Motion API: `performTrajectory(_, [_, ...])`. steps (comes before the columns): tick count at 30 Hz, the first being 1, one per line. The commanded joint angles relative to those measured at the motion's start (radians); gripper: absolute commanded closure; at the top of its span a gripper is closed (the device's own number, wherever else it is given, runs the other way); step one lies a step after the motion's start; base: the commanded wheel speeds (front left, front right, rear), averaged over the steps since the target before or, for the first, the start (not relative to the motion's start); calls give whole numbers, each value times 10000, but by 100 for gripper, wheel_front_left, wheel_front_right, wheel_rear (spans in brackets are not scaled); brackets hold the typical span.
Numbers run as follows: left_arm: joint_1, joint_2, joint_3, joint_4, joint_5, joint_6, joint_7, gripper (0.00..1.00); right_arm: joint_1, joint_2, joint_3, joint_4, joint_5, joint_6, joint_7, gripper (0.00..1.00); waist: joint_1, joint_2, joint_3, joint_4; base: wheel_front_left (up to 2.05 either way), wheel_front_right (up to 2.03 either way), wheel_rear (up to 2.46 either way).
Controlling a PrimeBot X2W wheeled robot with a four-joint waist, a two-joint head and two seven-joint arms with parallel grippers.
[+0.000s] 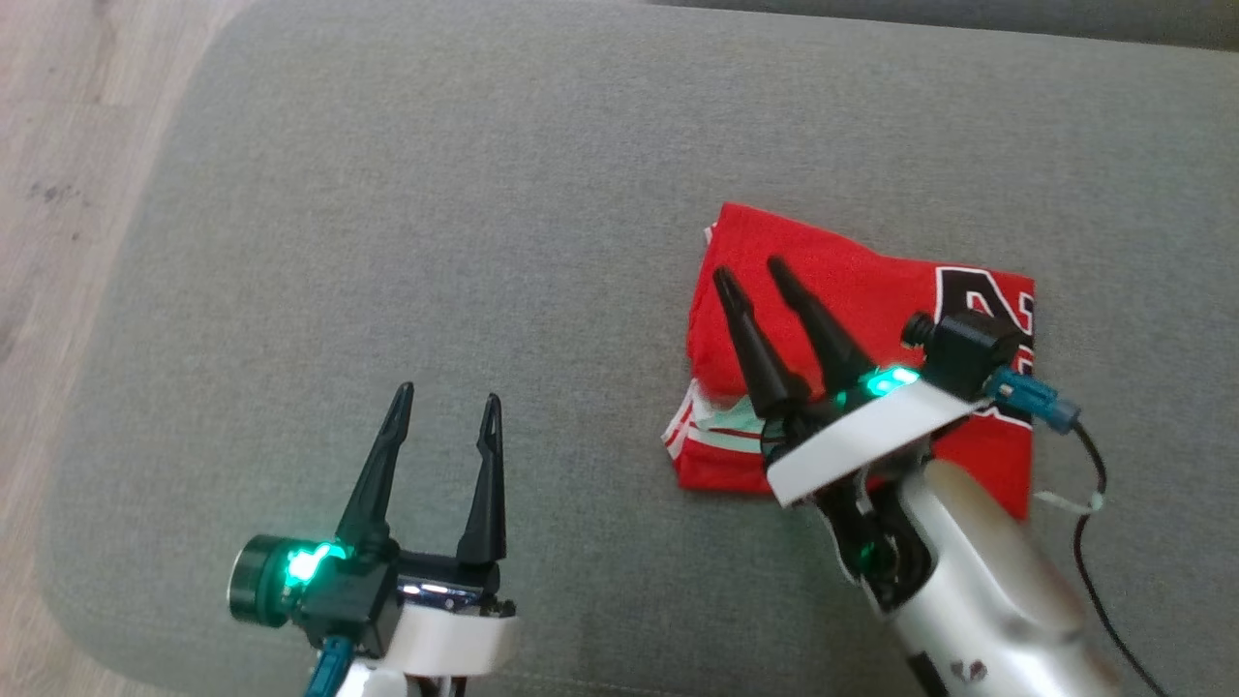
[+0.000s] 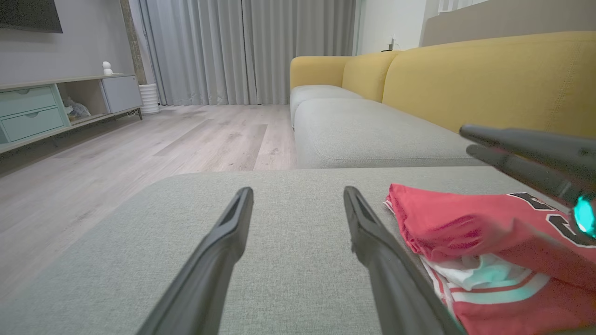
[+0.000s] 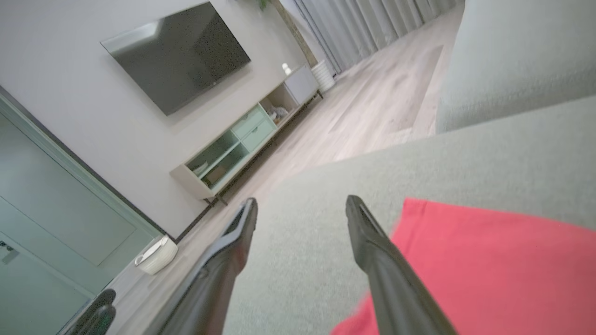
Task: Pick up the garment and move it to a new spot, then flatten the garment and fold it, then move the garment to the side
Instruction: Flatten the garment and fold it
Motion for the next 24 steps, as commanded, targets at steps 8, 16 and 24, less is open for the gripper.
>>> performTrajectory(8, [-203,-57,566,-114,-82,-26,-80,0,-315,-279,-1113,-144,-2022,-7,-943,0,-1,0,-534,-580,0,0,0])
performTrajectory(16, [119,-69,849,439,-428,-257,-80,0,2075,-1104,-3339,-655,-3570,-7,-1426,0,-1,0,-1669,-1239,0,0,0])
performTrajectory(24, [701,-76,1043,1019,-973,-554,-80,0,4473,-869,-4350,-1920,-4676,-7,-1440,0,-1,0,-2453,-1523,0,0,0])
